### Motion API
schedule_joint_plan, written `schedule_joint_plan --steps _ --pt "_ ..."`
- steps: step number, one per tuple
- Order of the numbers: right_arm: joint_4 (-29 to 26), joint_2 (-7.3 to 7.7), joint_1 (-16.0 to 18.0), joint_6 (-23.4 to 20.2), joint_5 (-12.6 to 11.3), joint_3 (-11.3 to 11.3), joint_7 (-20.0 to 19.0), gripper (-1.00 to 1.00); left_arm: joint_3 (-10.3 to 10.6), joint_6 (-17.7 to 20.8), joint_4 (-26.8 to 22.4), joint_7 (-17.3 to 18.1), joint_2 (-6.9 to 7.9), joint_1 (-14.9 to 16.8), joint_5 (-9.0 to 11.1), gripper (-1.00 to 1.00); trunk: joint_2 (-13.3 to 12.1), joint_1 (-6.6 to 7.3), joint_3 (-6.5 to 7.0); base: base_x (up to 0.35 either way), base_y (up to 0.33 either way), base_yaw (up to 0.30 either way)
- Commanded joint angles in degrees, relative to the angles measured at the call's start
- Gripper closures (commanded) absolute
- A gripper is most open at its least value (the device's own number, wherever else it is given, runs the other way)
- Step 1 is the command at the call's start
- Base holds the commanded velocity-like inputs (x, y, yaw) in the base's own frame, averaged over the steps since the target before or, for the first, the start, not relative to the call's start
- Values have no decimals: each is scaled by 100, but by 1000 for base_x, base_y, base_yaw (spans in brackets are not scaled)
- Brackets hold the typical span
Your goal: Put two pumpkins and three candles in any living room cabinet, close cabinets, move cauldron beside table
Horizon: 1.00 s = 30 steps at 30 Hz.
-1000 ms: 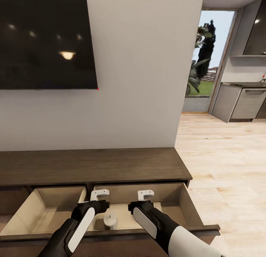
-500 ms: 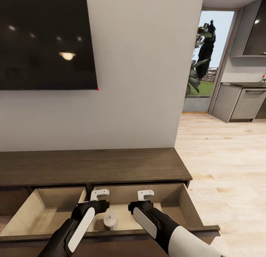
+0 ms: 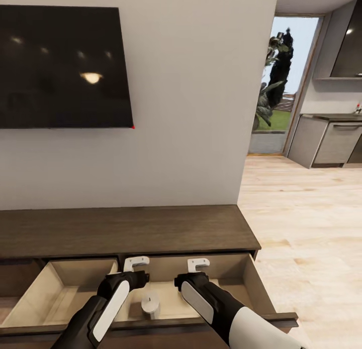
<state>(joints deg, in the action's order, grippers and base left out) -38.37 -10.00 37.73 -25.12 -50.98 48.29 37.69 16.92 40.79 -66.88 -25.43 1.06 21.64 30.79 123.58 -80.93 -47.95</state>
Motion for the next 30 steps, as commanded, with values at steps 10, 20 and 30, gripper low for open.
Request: schedule_joint_plan --steps 10,20,30 --pt "-3 0 7 -20 -34 22 37 -100 19 25 -10 -58 1 7 67 -100 -400 221 174 0 0 0" --pt "-3 0 7 -19 -34 23 43 -100 20 32 -67 -58 13 7 73 -100 -801 441 354 -98 0 0" --pt "-4 0 7 -19 -28 23 48 -100 22 43 -166 -58 17 7 85 -100 -1202 660 533 -18 0 0"
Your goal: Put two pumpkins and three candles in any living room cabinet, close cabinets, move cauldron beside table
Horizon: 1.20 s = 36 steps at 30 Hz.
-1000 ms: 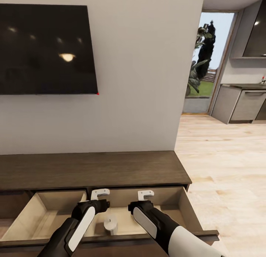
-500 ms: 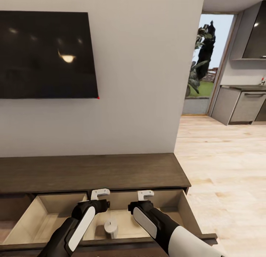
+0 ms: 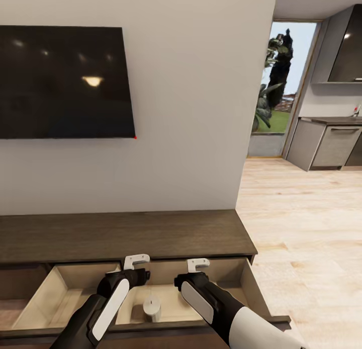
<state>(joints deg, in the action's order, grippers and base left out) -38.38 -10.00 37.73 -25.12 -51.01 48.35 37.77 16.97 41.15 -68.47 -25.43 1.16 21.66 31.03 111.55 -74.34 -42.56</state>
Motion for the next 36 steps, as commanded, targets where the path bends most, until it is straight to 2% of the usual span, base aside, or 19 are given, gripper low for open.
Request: schedule_joint_plan --steps 1,22,23,28,36 --pt "-3 0 7 -18 -26 15 39 -100 17 7 -8 -58 7 5 61 -100 -39 23 12 0 0 0" --pt "-3 0 7 -20 -31 9 29 -100 7 10 -7 -58 37 5 45 -100 -881 484 389 0 0 0" --pt "-3 0 7 -20 -32 9 29 -100 -56 14 -8 -58 90 5 48 -100 -921 506 407 0 0 0" --pt "-3 0 7 -20 -32 8 23 -100 -223 228 -13 -54 121 5 45 -100 -1121 616 497 0 0 0" --pt "-3 0 7 -20 -32 8 20 -100 -286 374 -17 -50 124 5 44 -100 -1442 792 641 0 0 0"
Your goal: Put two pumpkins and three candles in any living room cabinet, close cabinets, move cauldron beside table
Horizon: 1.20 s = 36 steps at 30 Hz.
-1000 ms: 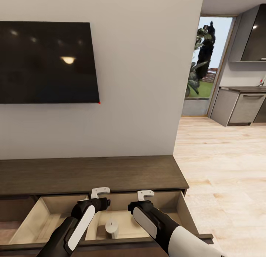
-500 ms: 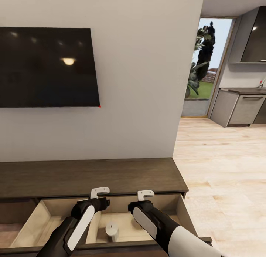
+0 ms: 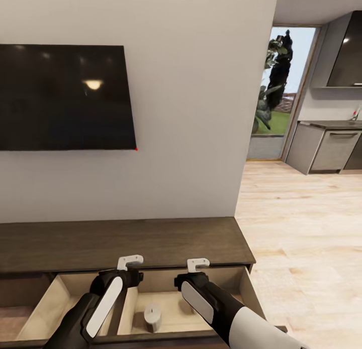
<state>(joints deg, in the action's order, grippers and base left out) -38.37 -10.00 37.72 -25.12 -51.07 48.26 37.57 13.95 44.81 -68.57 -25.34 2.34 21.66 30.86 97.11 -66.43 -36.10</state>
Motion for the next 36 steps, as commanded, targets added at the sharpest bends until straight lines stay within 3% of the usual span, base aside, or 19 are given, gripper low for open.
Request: schedule_joint_plan --steps 1,31,34,36 --pt "-3 0 7 -19 -26 17 40 -100 15 10 -7 -59 8 5 60 -100 -38 23 12 0 0 0" --pt "0 0 7 -23 -37 8 59 -100 11 28 39 -65 9 64 52 -100 -1241 682 551 0 0 0" --pt "2 0 7 -23 -40 -127 60 -100 11 28 65 -66 8 64 55 -100 -1362 748 605 0 0 0" --pt "1 0 7 -21 -35 -358 52 -100 12 28 84 -67 10 62 62 -100 -1442 792 641 0 0 0"
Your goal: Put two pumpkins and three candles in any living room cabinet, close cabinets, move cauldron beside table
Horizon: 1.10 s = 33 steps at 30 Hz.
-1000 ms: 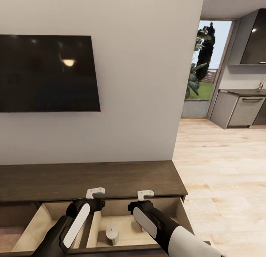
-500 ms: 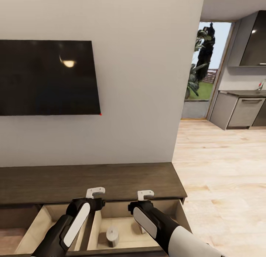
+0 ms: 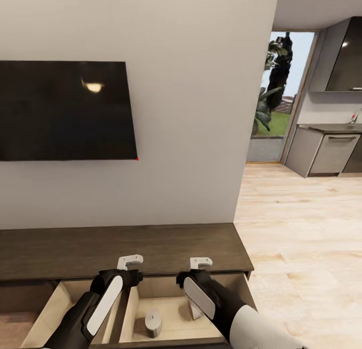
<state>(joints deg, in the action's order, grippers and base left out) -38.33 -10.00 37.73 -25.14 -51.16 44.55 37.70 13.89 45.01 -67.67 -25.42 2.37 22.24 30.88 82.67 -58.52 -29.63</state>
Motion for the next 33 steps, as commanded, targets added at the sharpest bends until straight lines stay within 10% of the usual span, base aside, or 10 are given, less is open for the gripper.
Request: schedule_joint_plan --steps 1,5,13,33 --pt "-2 1 6 -18 -23 -185 35 -100 17 8 5 -56 4 3 71 -100 -38 23 12 0 0 0" --pt "3 139 5 -21 11 -715 47 -100 17 -3 227 -68 -12 3 48 -100 -198 110 84 0 0 0" --pt "61 823 -306 259 39 -968 36 -100 -12 -481 1101 -60 77 0 -7 -100 -519 286 228 0 0 0" --pt "866 894 -750 1911 80 -933 20 -100 129 -1932 2555 -43 62 0 -13 -100 -1321 725 587 0 0 0"
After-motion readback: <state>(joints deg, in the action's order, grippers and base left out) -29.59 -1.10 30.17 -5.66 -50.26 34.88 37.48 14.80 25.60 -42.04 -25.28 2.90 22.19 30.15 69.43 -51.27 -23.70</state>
